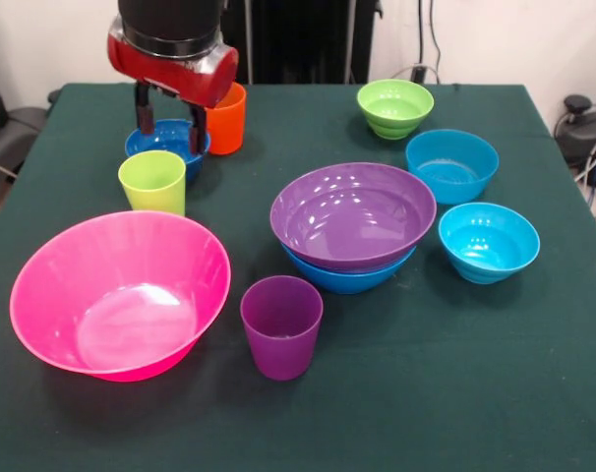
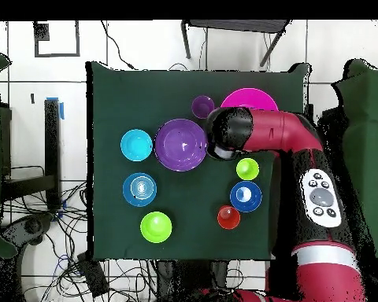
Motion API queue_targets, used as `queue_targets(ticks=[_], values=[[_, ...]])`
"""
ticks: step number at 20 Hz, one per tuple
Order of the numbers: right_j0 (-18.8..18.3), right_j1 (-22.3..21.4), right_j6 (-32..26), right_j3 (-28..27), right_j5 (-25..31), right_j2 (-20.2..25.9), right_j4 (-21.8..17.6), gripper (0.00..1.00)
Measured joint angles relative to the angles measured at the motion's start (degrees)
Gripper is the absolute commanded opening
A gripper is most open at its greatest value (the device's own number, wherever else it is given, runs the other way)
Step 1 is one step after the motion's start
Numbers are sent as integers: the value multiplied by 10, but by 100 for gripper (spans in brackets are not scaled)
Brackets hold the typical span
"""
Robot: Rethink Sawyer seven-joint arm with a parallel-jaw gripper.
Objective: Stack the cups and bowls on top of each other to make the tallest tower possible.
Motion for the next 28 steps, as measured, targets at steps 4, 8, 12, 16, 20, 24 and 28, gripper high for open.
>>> queue_targets(ticks=[4, 8, 12, 16, 20, 24, 28], values=[[-4, -2, -3, 3, -8, 0, -22, 100], [-7, -1, -3, 6, -24, 3, -34, 100], [-10, -1, -3, 10, -41, 7, -42, 100], [-11, 0, -3, 17, -60, 11, -45, 100], [-14, 2, -3, 22, -74, 19, -47, 100], [-17, 2, -3, 28, -84, 29, -47, 100], [-18, 2, -3, 37, -94, 35, -47, 100]])
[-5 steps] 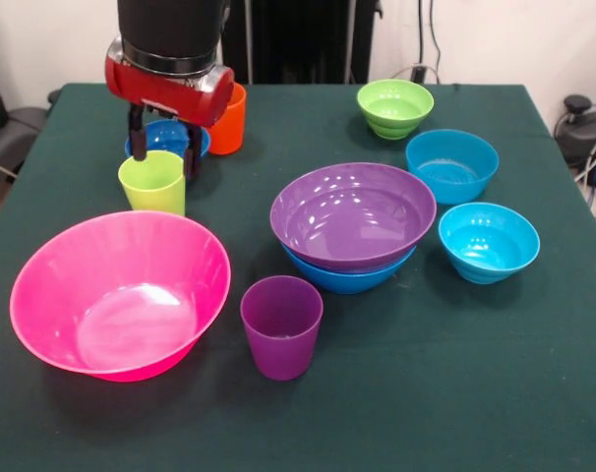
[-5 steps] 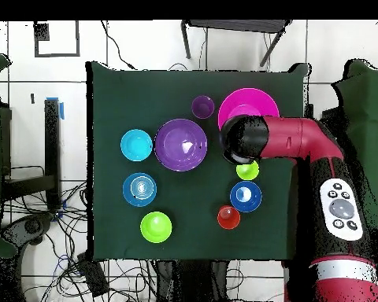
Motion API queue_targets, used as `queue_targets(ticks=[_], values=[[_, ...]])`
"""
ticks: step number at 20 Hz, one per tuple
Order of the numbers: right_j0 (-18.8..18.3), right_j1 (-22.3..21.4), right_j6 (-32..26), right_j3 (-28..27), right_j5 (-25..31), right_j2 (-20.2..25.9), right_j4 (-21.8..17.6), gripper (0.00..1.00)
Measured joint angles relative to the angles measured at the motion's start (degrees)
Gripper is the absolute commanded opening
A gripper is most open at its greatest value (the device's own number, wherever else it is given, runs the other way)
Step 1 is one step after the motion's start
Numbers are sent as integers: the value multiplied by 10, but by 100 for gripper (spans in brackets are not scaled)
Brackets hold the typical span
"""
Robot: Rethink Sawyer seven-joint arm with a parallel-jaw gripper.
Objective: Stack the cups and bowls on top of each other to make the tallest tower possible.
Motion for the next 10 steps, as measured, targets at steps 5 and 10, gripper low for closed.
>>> queue_targets(ticks=[5, 10], values=[[-1, 4, 0, 13, -26, 4, -3, 100], [-1, 18, 0, 25, -62, 4, -33, 100]])
